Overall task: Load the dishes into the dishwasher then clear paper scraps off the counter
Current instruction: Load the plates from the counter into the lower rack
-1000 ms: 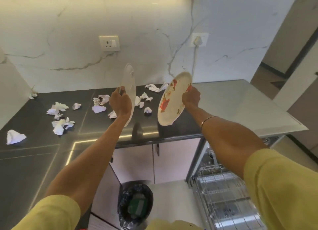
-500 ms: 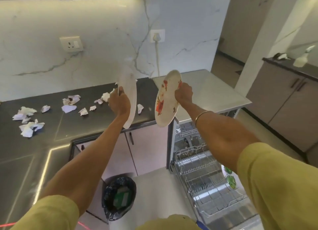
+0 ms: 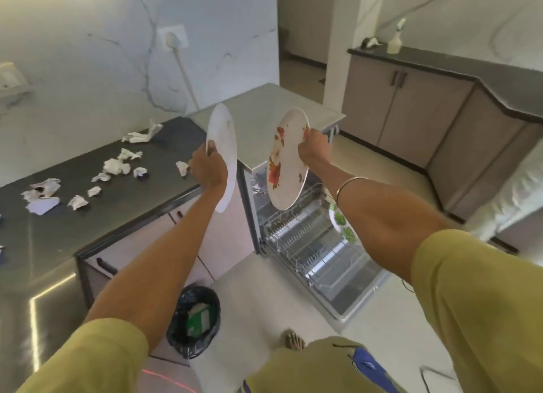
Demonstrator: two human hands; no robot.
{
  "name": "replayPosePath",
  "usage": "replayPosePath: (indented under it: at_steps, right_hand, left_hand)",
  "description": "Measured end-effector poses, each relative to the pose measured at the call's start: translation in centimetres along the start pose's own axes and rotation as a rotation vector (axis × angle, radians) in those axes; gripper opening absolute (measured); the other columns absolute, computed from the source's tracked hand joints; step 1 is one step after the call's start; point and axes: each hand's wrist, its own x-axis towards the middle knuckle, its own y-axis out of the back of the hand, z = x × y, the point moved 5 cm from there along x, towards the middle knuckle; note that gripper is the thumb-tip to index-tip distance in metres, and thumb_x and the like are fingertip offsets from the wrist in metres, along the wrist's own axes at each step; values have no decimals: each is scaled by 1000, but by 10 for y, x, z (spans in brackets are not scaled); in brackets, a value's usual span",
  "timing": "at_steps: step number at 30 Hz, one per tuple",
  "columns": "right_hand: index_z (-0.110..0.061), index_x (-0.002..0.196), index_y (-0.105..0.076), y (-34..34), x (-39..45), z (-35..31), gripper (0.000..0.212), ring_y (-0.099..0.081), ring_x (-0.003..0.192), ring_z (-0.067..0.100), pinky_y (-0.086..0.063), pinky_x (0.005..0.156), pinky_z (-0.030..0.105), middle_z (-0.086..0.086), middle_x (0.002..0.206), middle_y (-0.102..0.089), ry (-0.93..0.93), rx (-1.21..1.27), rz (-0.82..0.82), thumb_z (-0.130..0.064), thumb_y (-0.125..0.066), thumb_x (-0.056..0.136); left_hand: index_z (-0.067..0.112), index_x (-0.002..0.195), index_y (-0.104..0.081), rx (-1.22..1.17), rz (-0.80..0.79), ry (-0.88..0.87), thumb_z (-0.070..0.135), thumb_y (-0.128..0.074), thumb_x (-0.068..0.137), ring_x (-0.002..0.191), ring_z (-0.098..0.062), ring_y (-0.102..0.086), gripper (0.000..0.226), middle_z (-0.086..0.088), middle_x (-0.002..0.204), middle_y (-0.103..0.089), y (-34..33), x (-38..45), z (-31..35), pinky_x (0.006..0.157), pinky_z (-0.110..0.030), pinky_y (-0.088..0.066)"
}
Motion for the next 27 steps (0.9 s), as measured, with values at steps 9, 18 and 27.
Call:
replayPosePath:
  at_steps: [9,18,27]
  right_hand:
    - [3,126,-54,69,-24,98,31,-52,90,18,-38,53,14,15,120,-59,-92,-140,41,1,-43,97]
    - [2,122,-57,127,5,201,26,-55,84,22,-45,67,26,11,110,-60,-156,-163,41,-4,-46,99]
    - [-4,111,-62,154,68,301,21,-51,58,7,-35,39,13,2,87,-58,-145,-184,-128,1,-53,92]
  left_hand:
    - [-5,102,-67,-62,-223,23,24,-35,107,105,-34,-63,44,-21,111,-68,-64,-105,26,90,-40,-48]
    - [-5,110,-67,26,-342,47,28,-34,107,109,-35,-63,46,-23,116,-67,-156,-185,51,88,-41,-51]
    - [-7,109,-67,49,-334,205,28,-36,107,104,-39,-64,47,-26,113,-67,-261,-234,60,88,-50,-53]
